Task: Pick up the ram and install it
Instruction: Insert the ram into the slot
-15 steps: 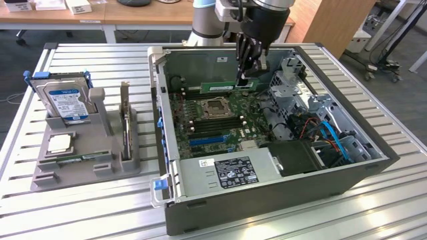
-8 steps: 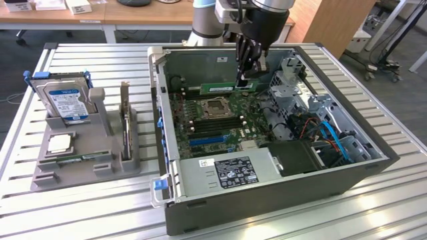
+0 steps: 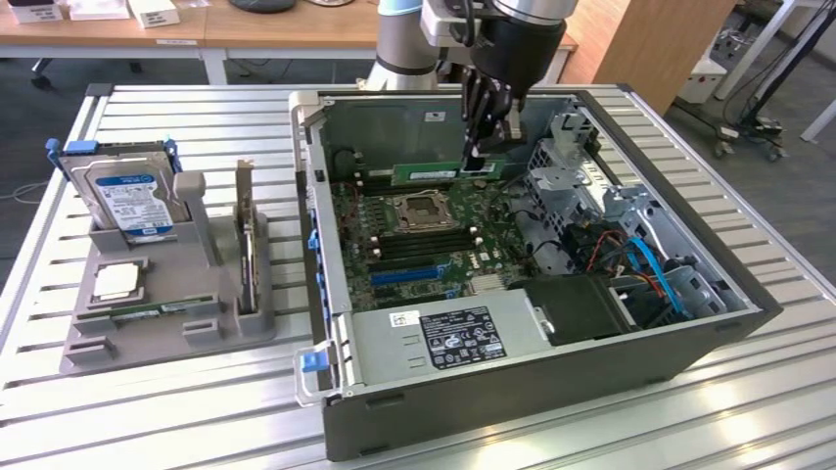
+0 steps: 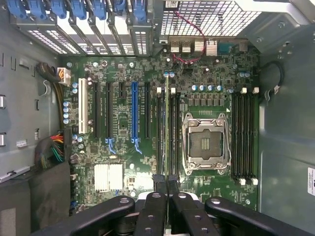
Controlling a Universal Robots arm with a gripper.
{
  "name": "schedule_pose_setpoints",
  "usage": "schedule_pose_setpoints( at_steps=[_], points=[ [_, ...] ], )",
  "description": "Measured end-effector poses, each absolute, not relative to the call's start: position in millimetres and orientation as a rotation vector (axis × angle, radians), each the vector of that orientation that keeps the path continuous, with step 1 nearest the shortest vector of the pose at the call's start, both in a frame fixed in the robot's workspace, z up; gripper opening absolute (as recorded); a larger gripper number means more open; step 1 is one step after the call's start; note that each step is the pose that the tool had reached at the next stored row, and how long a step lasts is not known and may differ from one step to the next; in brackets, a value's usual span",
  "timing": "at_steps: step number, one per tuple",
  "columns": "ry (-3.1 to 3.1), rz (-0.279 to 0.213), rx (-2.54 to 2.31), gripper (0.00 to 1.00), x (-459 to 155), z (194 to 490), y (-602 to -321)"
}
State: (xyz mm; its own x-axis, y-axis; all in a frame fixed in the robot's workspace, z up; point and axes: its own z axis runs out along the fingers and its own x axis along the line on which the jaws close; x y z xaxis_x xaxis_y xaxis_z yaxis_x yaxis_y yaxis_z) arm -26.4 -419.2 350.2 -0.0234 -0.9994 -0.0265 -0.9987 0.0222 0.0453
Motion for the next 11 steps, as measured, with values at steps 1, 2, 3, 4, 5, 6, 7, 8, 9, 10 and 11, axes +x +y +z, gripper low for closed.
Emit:
schedule_pose_setpoints(
  at_steps=[1, 2, 3, 4, 5, 6, 7, 8, 9, 10, 11],
  points=[
    [-2.237, -0.08, 2.186, 0.12, -26, 349, -419],
    [-2.237, -0.079, 2.186, 0.12, -26, 349, -419],
    [-2.236, -0.079, 2.186, 0.12, -26, 347, -419],
    [-2.236, -0.079, 2.186, 0.12, -26, 346, -419],
    [-2.236, -0.079, 2.186, 0.12, -26, 344, -419],
    [-2.236, -0.079, 2.186, 0.12, -26, 343, -419],
    [-2.236, -0.079, 2.186, 0.12, -26, 341, -419],
    [-2.236, -0.079, 2.186, 0.12, -26, 339, -419],
    [-2.236, -0.079, 2.186, 0.12, -26, 338, -419],
    [-2.236, -0.079, 2.186, 0.12, -26, 336, -419],
    [-2.236, -0.079, 2.186, 0.12, -26, 335, -419]
  ],
)
